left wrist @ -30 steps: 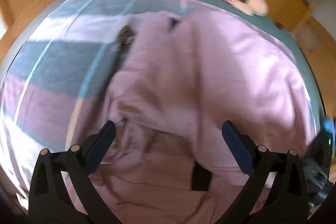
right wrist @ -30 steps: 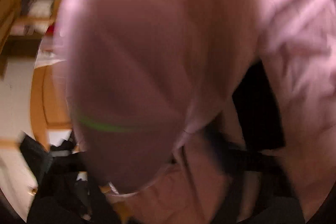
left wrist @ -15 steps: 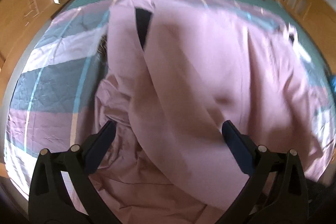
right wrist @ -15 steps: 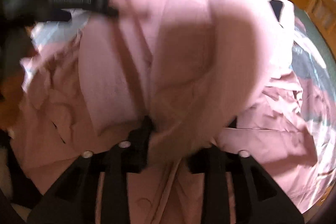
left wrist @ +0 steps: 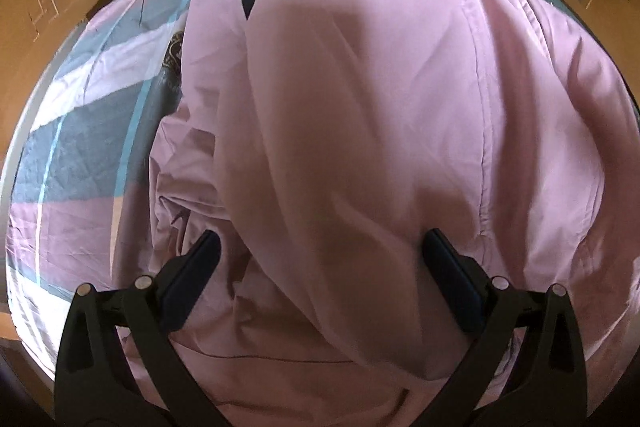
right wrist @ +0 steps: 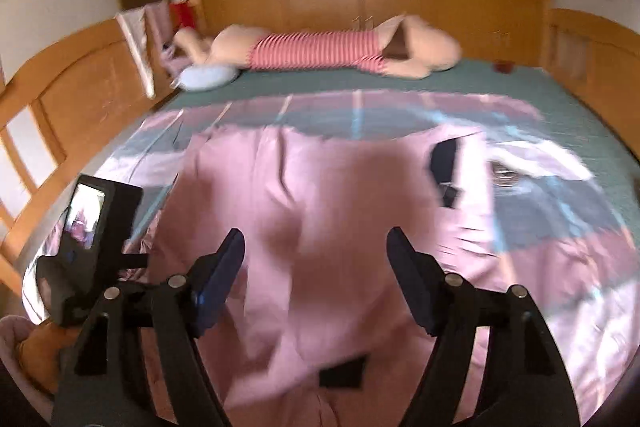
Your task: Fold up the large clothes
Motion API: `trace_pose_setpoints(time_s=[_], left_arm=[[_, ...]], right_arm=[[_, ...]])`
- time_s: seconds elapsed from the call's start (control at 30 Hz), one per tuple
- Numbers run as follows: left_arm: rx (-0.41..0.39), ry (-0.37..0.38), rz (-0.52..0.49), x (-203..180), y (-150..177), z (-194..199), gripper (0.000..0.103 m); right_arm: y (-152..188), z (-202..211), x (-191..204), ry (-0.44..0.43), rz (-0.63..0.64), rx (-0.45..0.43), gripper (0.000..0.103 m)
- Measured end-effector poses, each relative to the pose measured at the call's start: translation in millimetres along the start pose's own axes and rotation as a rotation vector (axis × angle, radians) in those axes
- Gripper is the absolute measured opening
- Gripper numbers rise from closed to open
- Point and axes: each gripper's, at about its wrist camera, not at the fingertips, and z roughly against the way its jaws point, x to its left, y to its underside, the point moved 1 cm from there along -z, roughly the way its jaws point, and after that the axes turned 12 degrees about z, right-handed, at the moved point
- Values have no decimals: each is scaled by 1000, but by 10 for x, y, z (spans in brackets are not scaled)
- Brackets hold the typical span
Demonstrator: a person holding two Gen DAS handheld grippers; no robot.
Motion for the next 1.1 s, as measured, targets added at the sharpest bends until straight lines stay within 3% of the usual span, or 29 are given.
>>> trace_pose_setpoints(time_s=[0.07,0.2,0.3,0.5,0.7,0.8,0.9,0.97,1.1], left_arm=[[7,8,12,29,8,-34,101],[39,31,47,43,24,-169,101],[45,12,33,18,39,-283,101],[-20,-37,-9,-122,116,-216,101],[-22,-27,-20,-120,143,-222,101],[-36,-48,-46,-168,155,-207,101],[-35,-57,-31,-168,155,-147,101],[-75,-93,-30,-173,136,-50,101],[-233,-163,-54,-274,121,223,101]], right_arm=[[61,-324,24,11,2,64,75],[539,-971,-176,55,-91,221,76],[531,-1062,-159,70,-77,265,78],[531,-1002,-64,83,-64,266,80],[447,-694,-159,91,-130,131,81],[553,-909,-143,128,-89,243,84],[575,-1039,7,166,-16,263,93],[574,-1056,27,169,-8,269,93],[570,-1046,10,152,-25,267,94]])
